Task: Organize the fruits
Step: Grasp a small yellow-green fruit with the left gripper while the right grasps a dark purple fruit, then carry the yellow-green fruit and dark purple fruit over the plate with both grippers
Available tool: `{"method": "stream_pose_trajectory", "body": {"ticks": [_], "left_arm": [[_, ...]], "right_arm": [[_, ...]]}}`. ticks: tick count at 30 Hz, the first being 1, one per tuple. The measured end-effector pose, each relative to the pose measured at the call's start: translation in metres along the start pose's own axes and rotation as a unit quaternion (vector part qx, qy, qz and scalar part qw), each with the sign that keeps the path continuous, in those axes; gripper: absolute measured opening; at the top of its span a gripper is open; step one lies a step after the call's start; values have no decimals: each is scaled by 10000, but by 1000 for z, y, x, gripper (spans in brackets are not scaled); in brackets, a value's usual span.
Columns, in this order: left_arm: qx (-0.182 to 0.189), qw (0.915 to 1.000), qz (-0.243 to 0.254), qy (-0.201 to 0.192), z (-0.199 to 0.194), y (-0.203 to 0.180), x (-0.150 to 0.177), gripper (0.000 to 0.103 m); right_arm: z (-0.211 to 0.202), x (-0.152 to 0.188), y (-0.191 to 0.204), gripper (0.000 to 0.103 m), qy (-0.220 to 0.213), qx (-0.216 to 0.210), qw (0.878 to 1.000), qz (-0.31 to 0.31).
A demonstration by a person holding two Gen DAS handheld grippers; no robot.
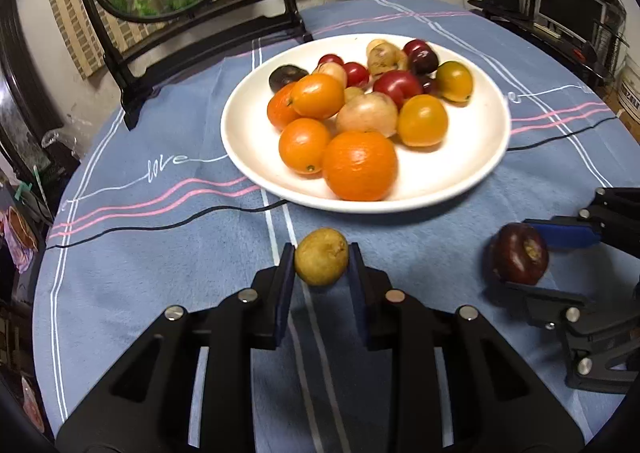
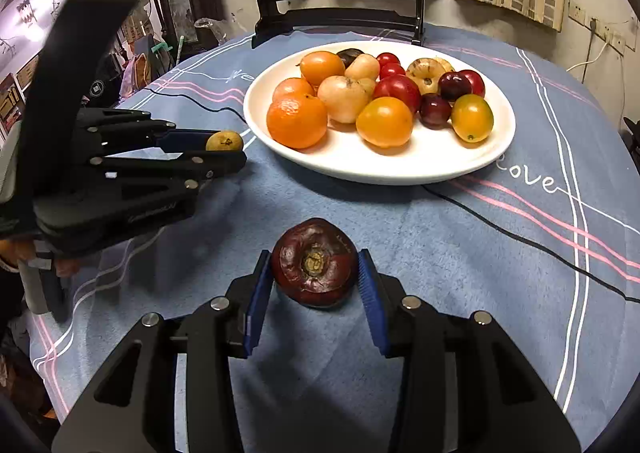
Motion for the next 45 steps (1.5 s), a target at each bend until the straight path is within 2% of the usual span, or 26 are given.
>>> {"method": "stream_pose_trajectory", "body": {"ticks": [12, 22, 26, 34, 45], "left_arm": [[-83, 9993, 123, -345, -39, -10, -3, 26], [-42, 9994, 134, -310, -33, -10, -6, 26], [-48, 9993, 110, -362, -32, -6, -14, 26], [-140, 9972, -188, -705, -37, 22, -46, 26], [-350, 9967, -249, -689, -8, 37, -92, 26]], "right_arm": [[-21, 4, 10, 43, -154, -36, 9998, -119], [-15, 1, 7, 43, -47, 5, 9998, -192], [-25, -14, 5, 43, -249, -7, 9995, -182], [-43, -54, -5, 43, -763, 104, 9969, -166], [-23, -112, -20, 43, -1013, 246, 9946, 23]]}}
Point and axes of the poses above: each gripper's, at about its wrist camera, not at the fingertips, and z roughly the way its jaws point, y to its left, x to its underside, the point moved 1 cm from there along z, roughly the way its jaws point, and after that the axes turned 14 degrees about z, right-handed, at the moved point
